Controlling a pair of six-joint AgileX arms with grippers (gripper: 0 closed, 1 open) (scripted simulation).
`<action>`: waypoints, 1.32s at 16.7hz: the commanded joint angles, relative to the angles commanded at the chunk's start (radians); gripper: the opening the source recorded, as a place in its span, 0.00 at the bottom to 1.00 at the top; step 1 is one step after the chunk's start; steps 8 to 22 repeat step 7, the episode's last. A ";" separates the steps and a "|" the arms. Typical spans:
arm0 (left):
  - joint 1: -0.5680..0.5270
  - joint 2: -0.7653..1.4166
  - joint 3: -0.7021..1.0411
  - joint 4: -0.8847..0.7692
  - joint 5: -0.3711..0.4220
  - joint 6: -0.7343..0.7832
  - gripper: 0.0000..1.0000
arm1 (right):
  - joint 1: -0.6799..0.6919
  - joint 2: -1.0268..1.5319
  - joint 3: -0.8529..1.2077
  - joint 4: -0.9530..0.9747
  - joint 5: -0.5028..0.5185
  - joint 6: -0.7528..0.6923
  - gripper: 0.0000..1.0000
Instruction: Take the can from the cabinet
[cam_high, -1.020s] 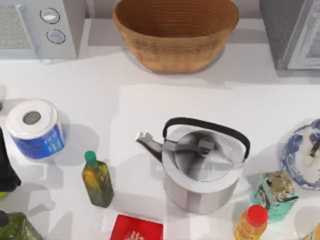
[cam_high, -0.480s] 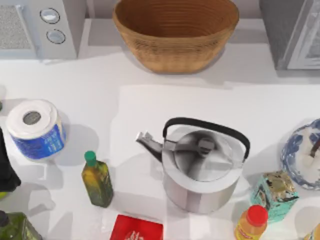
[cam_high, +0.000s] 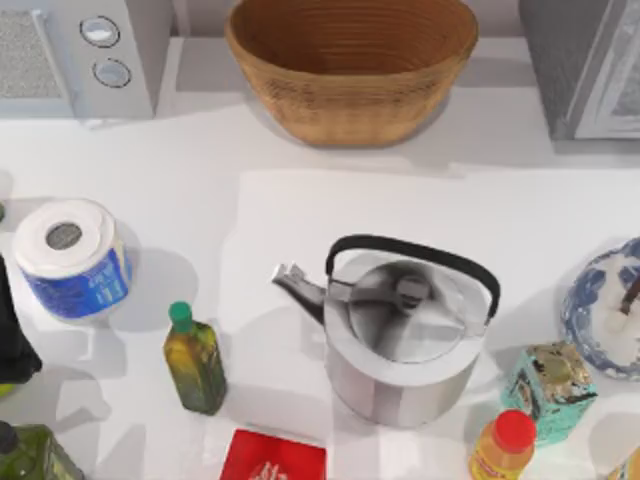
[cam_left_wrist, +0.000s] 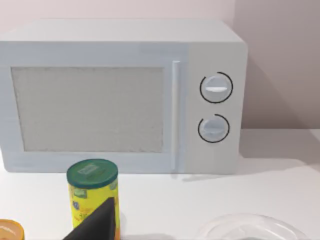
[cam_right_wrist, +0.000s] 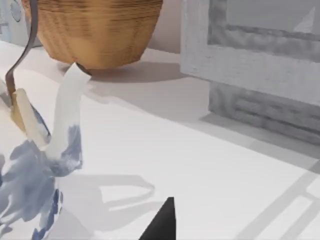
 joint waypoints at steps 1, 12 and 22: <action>0.000 0.000 0.000 0.000 0.000 0.000 1.00 | 0.000 0.000 0.000 0.000 0.000 0.000 0.98; 0.000 0.000 0.000 0.000 0.000 0.000 1.00 | 0.000 0.000 0.000 0.000 0.000 0.000 1.00; 0.000 0.000 0.000 0.000 0.000 0.000 1.00 | 0.000 0.000 0.000 0.000 0.000 0.000 1.00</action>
